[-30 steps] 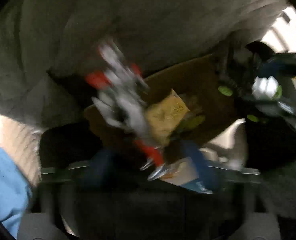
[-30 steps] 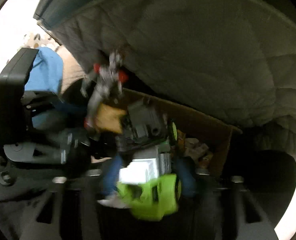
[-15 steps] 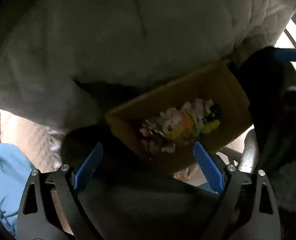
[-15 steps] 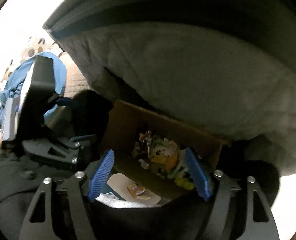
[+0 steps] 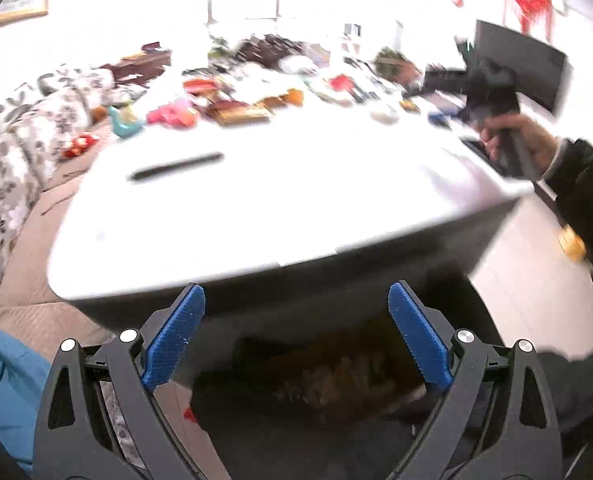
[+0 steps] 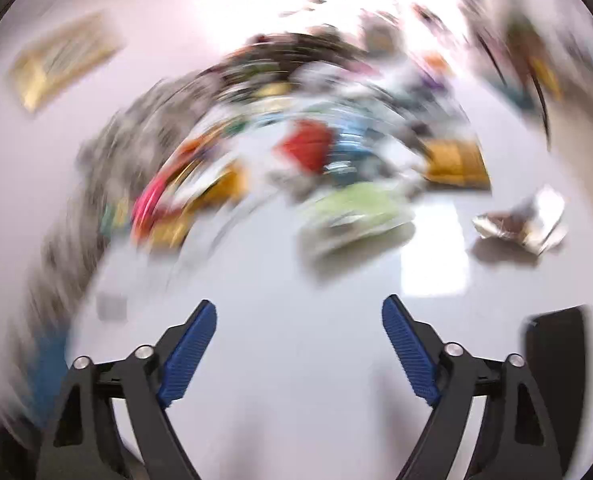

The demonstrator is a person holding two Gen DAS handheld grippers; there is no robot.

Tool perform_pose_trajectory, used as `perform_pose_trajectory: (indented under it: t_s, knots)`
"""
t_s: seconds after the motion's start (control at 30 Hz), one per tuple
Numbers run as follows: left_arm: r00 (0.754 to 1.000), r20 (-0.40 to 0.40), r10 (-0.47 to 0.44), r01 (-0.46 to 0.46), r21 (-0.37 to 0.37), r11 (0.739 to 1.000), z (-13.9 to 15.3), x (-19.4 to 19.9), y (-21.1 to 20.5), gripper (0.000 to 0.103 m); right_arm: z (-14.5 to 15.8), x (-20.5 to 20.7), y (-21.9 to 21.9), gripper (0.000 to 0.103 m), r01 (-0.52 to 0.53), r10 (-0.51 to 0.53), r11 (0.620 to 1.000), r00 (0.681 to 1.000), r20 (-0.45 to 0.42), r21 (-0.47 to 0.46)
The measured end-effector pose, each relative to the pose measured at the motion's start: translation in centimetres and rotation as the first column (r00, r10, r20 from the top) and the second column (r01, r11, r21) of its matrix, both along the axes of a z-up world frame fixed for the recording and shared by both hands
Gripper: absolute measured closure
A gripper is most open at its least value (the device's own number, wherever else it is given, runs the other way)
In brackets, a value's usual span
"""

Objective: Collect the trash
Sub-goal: 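Grasp the dark pen with the left tool while the right tool grasps the green pouch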

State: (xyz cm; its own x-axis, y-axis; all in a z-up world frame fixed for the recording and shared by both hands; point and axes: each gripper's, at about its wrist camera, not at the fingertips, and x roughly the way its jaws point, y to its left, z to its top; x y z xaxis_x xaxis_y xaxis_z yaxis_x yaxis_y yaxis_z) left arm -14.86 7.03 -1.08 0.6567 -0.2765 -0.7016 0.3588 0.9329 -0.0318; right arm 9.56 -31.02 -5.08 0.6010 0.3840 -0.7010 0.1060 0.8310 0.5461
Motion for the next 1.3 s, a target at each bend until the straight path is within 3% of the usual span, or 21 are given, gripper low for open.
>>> perform_pose_trajectory:
  t_s: [0.1, 0.2, 0.27, 0.33, 0.47, 0.57, 0.6, 0.77, 0.8, 0.83, 0.9, 0.97, 1.0, 1.03, 1.07, 1.1, 1.13, 1.17, 1.23, 1.3]
  knots:
    - [0.997, -0.008, 0.083, -0.083, -0.050, 0.995, 0.5, 2.2, 1.1, 0.012, -1.9, 3.0, -0.8, 0.025, 0.123, -0.116, 0.988, 0.991, -0.072, 0.092]
    - [0.992, -0.019, 0.126, -0.127, -0.105, 0.986, 0.3, 3.6, 2.0, 0.012, -1.8, 5.1, -0.1, 0.029, 0.160, -0.156, 0.985, 0.986, -0.064, 0.057]
    - [0.989, -0.025, 0.147, -0.149, -0.138, 0.979, 0.3, 4.8, 2.7, 0.012, -2.0, 6.7, 0.3, 0.055, 0.146, -0.145, 0.989, 0.988, -0.055, 0.009]
    - [0.981, -0.015, 0.193, -0.193, -0.134, 0.972, 0.2, 6.4, 3.3, 0.012, -2.4, 7.3, -0.1, 0.073, 0.135, -0.133, 0.990, 0.991, -0.031, 0.047]
    - [0.954, -0.001, 0.301, -0.300, -0.076, 0.951, -0.2, 10.5, 3.9, 0.012, -1.7, 6.3, -0.2, 0.083, 0.099, -0.101, 0.994, 0.994, 0.038, 0.049]
    - [0.928, -0.071, 0.366, -0.372, -0.127, 0.919, -0.7, 14.3, 4.7, 0.012, -1.0, 4.2, 0.1, 0.087, 0.047, -0.053, 0.995, 0.996, 0.075, 0.085]
    - [0.916, -0.092, 0.391, -0.400, -0.148, 0.904, -0.8, 15.3, 5.0, 0.012, -0.7, 3.3, 0.4, 0.088, 0.025, -0.031, 0.997, 0.996, 0.087, 0.067]
    - [0.796, -0.237, 0.557, -0.598, -0.167, 0.784, -3.0, 21.3, 5.7, 0.012, 1.0, -0.9, 2.1, 0.090, -0.082, 0.086, 0.996, 0.985, 0.148, -0.036]
    - [0.777, -0.221, 0.589, -0.625, -0.156, 0.765, -3.0, 22.1, 5.3, 0.012, 1.3, -1.6, 2.3, 0.090, -0.101, 0.109, 0.993, 0.981, 0.158, -0.056]
    - [0.762, -0.212, 0.612, -0.643, -0.133, 0.754, -2.9, 22.4, 4.9, 0.012, 1.6, -2.1, 2.5, 0.090, -0.114, 0.124, 0.991, 0.979, 0.163, -0.071]
    - [0.705, -0.202, 0.679, -0.698, -0.031, 0.716, -3.4, 24.3, 3.7, 0.012, 2.3, -3.4, 2.9, 0.091, -0.139, 0.157, 0.984, 0.971, 0.180, -0.112]
    - [0.673, -0.172, 0.719, -0.719, 0.076, 0.691, -3.9, 25.4, 2.4, 0.012, 3.0, -4.0, 3.4, 0.096, -0.153, 0.180, 0.978, 0.963, 0.200, -0.143]
    - [0.681, -0.150, 0.716, -0.709, 0.108, 0.697, -4.1, 26.0, 1.5, 0.016, 3.4, -4.3, 3.6, 0.099, -0.162, 0.192, 0.975, 0.958, 0.214, -0.151]
    - [0.714, -0.128, 0.688, -0.682, 0.094, 0.725, -3.9, 26.1, 0.8, 0.043, 3.6, -4.4, 3.7, 0.101, -0.171, 0.202, 0.974, 0.953, 0.225, -0.149]
    - [0.746, -0.119, 0.655, -0.649, 0.088, 0.756, -3.6, 26.0, 0.2, 0.057, 4.0, -4.7, 3.8, 0.101, -0.177, 0.210, 0.972, 0.948, 0.240, -0.152]
    - [0.793, -0.128, 0.596, -0.593, 0.065, 0.803, -3.4, 25.9, -0.6, 0.084, 4.3, -4.8, 4.0, 0.101, -0.186, 0.222, 0.970, 0.943, 0.248, -0.157]
    - [0.861, -0.165, 0.481, -0.488, -0.003, 0.873, -3.4, 25.5, -1.5, 0.092, 4.4, -4.8, 4.2, 0.101, -0.199, 0.233, 0.967, 0.941, 0.247, -0.158]
    - [0.900, -0.173, 0.399, -0.409, -0.026, 0.912, -3.4, 24.9, -2.3, 0.093, 4.4, -4.8, 4.3, 0.101, -0.202, 0.237, 0.966, 0.941, 0.243, -0.160]
    - [0.934, -0.116, 0.337, -0.336, 0.028, 0.941, -3.7, 23.5, -3.6, 0.093, 4.1, -4.5, 4.6, 0.101, -0.212, 0.252, 0.958, 0.942, 0.219, -0.192]
    - [0.959, -0.122, 0.257, -0.265, -0.054, 0.963, -3.8, 22.1, -2.9, 0.093, 3.4, -4.1, 4.9, 0.101, -0.237, 0.281, 0.944, 0.941, 0.187, -0.229]
